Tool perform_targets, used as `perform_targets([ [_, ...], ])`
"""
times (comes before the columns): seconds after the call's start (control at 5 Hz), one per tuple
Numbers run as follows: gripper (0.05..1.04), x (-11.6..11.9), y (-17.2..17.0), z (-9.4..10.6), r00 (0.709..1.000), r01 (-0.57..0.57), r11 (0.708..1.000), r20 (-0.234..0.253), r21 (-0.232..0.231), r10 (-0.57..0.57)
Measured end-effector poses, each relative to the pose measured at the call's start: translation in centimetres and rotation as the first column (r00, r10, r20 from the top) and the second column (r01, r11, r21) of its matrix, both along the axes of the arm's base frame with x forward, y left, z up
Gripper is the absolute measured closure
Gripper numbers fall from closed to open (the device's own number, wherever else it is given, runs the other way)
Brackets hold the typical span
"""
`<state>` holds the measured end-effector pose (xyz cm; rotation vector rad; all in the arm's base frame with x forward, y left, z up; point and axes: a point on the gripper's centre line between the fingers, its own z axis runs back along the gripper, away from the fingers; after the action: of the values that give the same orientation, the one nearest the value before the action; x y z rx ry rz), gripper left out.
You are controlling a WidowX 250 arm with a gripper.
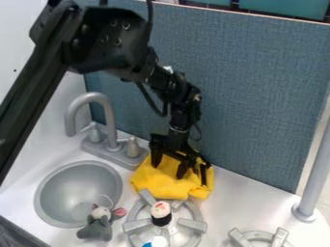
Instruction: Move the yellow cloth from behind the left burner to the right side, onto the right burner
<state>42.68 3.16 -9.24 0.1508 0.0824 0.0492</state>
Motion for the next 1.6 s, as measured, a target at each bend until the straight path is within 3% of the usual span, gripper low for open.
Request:
perform_targets([
  [0.4,0.083,0.8,-1.6,-1.1,0.999,0.034,0.976,0.024,-0.215,-0.029],
  [0.6,0.083,0.7,-2.7,-1.2,0.997,0.070,0.967,0.029,-0.247,-0.065],
  [0.8,0.083,0.2,-6.6,-0.9,0.987,0.159,0.945,0.035,-0.285,-0.156],
  [1.0,0.083,-2.4,-13.1,-0.5,0.944,0.314,0.903,-0.005,-0.294,-0.330],
  [1.2,0.083,-4.0,-16.8,-0.3,0.914,0.386,0.866,0.005,-0.317,-0.405],
  [1.4,0.083,-4.5,-17.3,0.7,0.917,0.383,0.872,0.016,-0.305,-0.398],
  [1.6,0.083,-3.6,-17.4,3.1,0.934,0.357,0.902,0.063,-0.244,-0.352],
])
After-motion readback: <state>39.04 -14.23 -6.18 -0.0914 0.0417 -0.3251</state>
